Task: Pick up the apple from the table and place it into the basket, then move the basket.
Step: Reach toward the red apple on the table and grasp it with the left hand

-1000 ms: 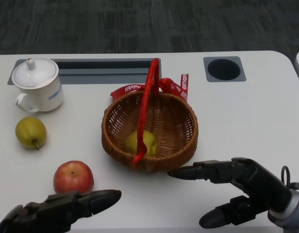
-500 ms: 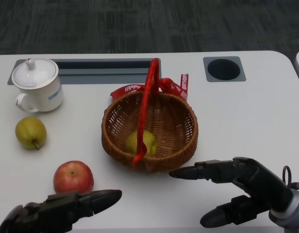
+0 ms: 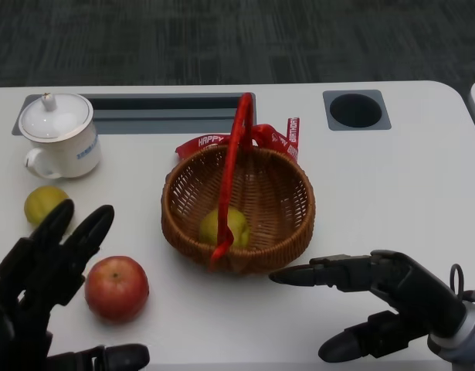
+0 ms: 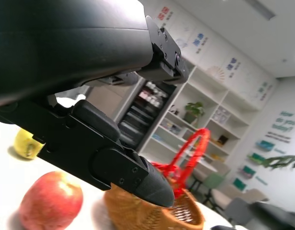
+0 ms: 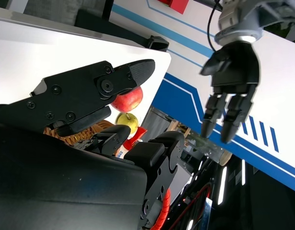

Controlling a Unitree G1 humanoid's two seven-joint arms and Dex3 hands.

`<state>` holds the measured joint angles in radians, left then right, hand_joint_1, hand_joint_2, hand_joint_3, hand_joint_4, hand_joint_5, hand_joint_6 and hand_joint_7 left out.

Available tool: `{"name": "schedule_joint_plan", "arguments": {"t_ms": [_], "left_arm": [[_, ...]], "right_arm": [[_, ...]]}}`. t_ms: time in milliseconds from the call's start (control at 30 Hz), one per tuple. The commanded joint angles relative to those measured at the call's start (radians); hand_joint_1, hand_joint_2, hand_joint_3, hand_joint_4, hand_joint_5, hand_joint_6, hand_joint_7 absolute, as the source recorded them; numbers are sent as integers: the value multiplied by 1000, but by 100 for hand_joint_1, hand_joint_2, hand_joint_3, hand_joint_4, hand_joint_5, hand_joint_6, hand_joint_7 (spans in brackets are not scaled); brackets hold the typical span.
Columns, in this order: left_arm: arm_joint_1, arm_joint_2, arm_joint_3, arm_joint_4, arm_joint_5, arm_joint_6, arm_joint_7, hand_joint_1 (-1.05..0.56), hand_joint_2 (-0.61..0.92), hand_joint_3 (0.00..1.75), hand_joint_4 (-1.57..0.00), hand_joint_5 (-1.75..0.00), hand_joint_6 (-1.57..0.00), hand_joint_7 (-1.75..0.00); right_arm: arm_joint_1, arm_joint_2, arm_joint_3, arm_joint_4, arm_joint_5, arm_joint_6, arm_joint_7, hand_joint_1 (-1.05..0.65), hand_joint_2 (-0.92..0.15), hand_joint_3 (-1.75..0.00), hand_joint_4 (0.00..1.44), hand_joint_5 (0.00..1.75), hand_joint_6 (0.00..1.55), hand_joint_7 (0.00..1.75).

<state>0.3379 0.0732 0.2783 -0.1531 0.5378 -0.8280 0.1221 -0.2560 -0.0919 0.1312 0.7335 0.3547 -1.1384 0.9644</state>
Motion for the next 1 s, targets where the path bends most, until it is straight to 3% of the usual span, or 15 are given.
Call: {"name": "schedule_joint_plan", "arguments": {"t_ms": [33, 233, 567, 833, 1000], "left_arm": [[-63, 52, -3, 127, 43, 22, 72, -90, 75, 1, -10, -1, -19, 0], [-205, 110, -85, 424, 52, -22, 178, -80, 75, 1, -15, -2, -21, -1], [-415, 141, -221, 853, 54, -55, 353, -72, 74, 0, -29, -4, -32, -2], [-580, 173, -338, 1162, 113, 97, 510, -69, 71, 0, -37, -4, -38, -2], [-631, 179, -396, 1273, 89, 130, 529, -70, 70, 0, -43, -4, -44, -3]], "right_arm": [[1, -8, -1, -10, 3, -6, 0, -38, -86, 0, 69, 0, 64, 0], [5, -11, -1, -21, 2, -2, -3, -38, -86, 0, 69, 0, 65, 0], [8, -11, -2, -31, 8, 7, 1, -38, -86, 0, 69, 0, 64, 0], [7, -12, -5, -35, 12, 3, 0, -40, -86, 0, 70, 0, 64, 0], [9, -18, -6, -46, 8, 3, -2, -41, -87, 0, 69, 0, 64, 0]]}}
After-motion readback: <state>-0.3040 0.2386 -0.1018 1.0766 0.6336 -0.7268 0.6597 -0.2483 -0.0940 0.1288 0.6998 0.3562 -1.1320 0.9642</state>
